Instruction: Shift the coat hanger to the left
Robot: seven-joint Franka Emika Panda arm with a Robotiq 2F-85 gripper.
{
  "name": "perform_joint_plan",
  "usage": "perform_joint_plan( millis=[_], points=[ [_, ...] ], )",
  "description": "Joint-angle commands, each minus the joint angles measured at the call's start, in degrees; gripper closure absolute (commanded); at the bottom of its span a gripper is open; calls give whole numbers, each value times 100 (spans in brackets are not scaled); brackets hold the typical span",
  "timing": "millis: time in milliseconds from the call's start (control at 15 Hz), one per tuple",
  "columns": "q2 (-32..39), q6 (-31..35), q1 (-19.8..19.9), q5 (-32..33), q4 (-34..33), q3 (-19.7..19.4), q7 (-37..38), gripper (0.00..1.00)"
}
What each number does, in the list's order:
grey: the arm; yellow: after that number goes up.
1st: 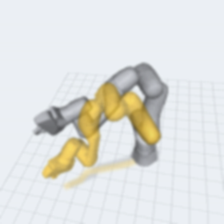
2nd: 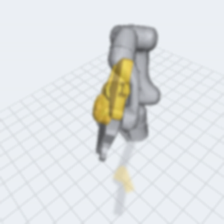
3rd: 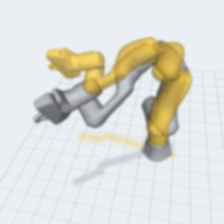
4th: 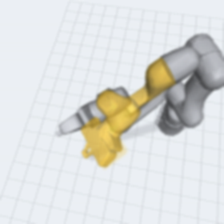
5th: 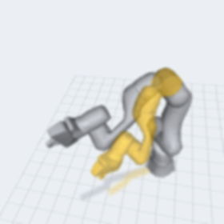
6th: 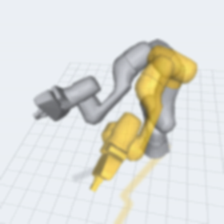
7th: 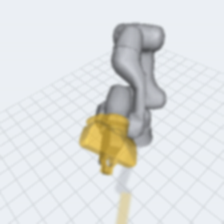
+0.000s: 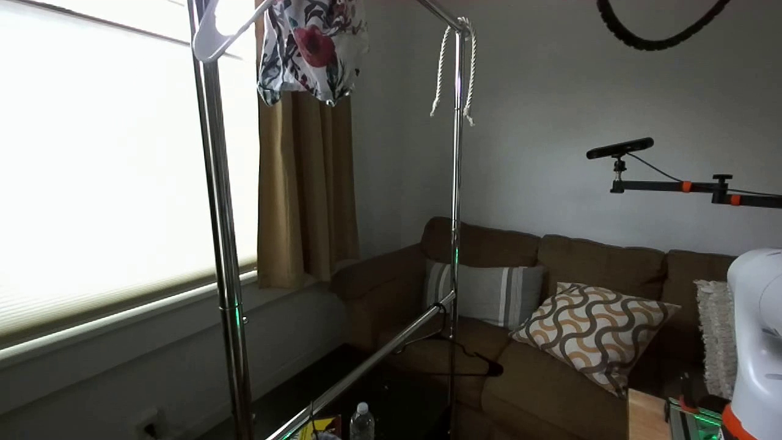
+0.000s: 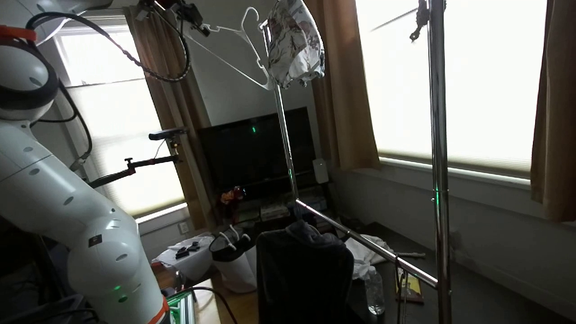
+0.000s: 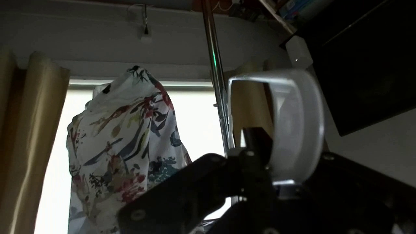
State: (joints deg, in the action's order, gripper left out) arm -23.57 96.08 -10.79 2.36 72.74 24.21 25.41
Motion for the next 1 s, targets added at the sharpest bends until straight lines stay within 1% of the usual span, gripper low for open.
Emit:
perform_joint_plan(
  millis=[0,67,133,267,333,467,600,733,933],
  points=[
    [-608,132,53,321,532,237,267,99],
    [-696,80,78,444,580,316,271,99],
    [-793,-79,221,554,590,487,118,99],
    [-950,-77,295,654,660,725,309,99],
    [-887,300,263,662,968,220,-263,99],
    [-965,582,381,854,1273,156,-377,99],
    [-798,882,485,823,1477,35,-354,99],
    [-541,1000,516,745,1538,-77,-399,99],
    [-156,999,345,462,1388,-272,-666,99]
  ],
)
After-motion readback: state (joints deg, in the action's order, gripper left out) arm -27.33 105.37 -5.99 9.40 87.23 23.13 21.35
